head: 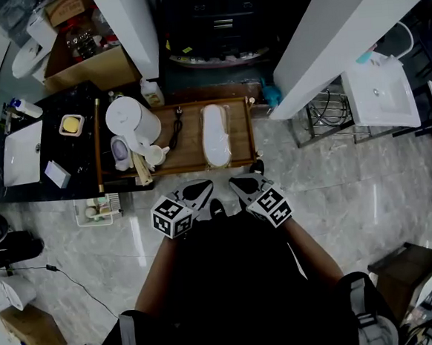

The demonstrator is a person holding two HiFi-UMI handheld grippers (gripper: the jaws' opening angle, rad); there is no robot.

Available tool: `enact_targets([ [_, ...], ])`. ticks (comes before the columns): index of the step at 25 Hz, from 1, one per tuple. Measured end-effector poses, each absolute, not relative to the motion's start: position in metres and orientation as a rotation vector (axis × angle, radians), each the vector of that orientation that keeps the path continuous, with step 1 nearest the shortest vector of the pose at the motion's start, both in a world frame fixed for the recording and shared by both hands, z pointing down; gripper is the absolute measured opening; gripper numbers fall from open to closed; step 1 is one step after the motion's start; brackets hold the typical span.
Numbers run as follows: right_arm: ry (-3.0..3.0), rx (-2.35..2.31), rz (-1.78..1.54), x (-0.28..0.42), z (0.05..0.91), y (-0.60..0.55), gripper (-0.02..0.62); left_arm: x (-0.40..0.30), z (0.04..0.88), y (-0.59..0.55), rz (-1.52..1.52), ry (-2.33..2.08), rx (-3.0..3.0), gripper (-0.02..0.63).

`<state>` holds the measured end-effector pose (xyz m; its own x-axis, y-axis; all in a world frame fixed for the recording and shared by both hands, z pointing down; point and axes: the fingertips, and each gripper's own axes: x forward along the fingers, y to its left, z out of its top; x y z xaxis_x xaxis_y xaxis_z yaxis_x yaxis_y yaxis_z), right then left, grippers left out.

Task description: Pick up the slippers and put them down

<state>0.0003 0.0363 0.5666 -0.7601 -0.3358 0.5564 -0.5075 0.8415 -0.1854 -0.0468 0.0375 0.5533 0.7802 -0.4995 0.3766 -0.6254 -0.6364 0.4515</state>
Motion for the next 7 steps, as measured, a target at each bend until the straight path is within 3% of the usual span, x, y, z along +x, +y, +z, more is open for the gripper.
enact_targets([
  [7, -2.499, 0.604, 0.438, -0.0045, 0.5658, 0.0345, 0.008, -0.0466, 0.5528, 0.0345, 0.286, -0.821, 2.407, 0.011],
])
